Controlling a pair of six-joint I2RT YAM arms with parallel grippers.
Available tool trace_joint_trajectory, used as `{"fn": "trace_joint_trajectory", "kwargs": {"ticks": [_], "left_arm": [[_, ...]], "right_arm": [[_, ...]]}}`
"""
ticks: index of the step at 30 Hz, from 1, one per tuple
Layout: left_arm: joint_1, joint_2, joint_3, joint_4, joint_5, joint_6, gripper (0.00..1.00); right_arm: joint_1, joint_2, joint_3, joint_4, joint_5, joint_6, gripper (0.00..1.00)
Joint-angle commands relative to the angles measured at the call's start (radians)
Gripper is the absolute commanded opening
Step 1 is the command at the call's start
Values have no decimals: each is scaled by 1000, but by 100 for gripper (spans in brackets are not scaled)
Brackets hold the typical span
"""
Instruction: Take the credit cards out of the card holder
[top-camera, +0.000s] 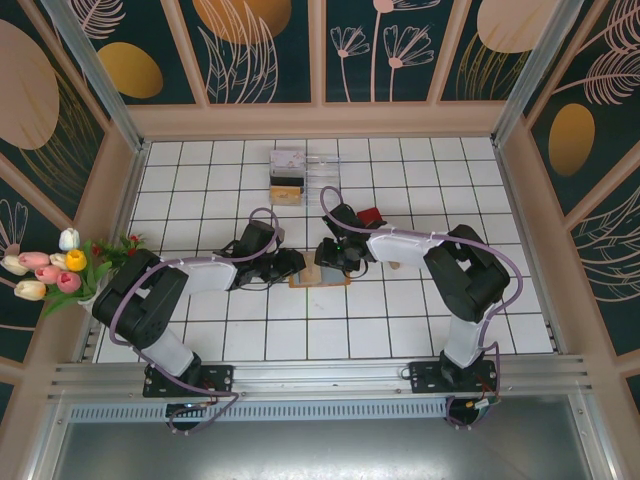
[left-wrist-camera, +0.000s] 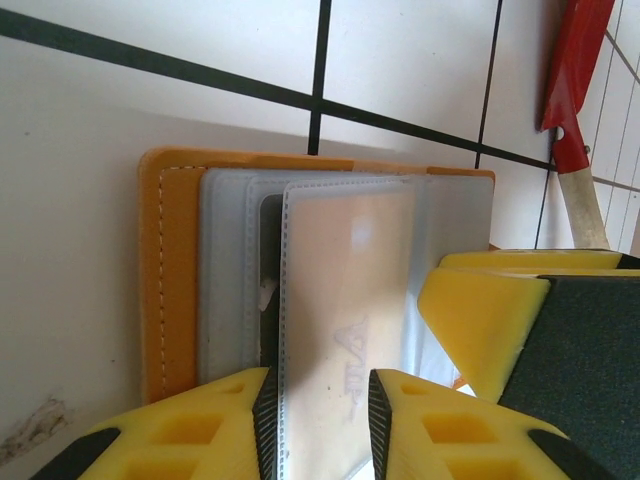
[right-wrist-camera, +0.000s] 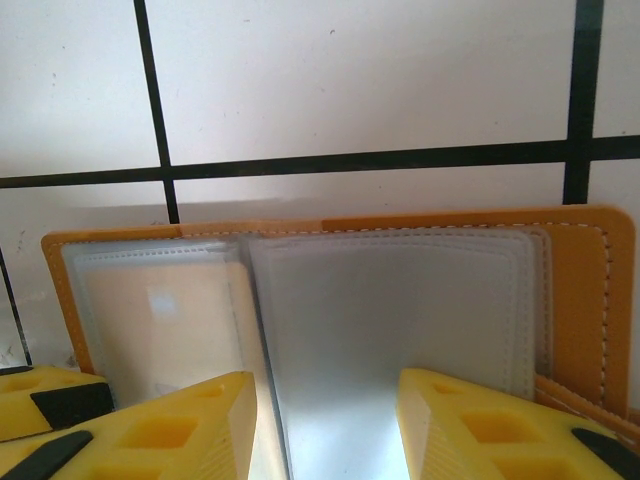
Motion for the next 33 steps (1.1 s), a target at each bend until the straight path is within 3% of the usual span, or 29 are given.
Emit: {"fn": "trace_joint_trajectory", "kwargs": {"ticks": [1, 13, 22, 25, 33], "left_arm": [[0, -7, 14, 20, 24, 0, 32], [0, 5, -19, 138, 102, -42, 26], [4, 2, -37, 150, 80, 15, 8], [20, -6, -47, 151, 91, 46, 3], [103, -49, -126, 236, 216, 66, 1]], "right_arm": [[-7, 31, -20, -20, -6, -8, 43], [-31, -71, -47, 44, -57, -6, 44], [-64, -146, -88, 136, -135, -22, 44], [-67, -170, -98, 181, -188, -14, 44], [-41, -138, -144, 317, -286, 60, 41]]}}
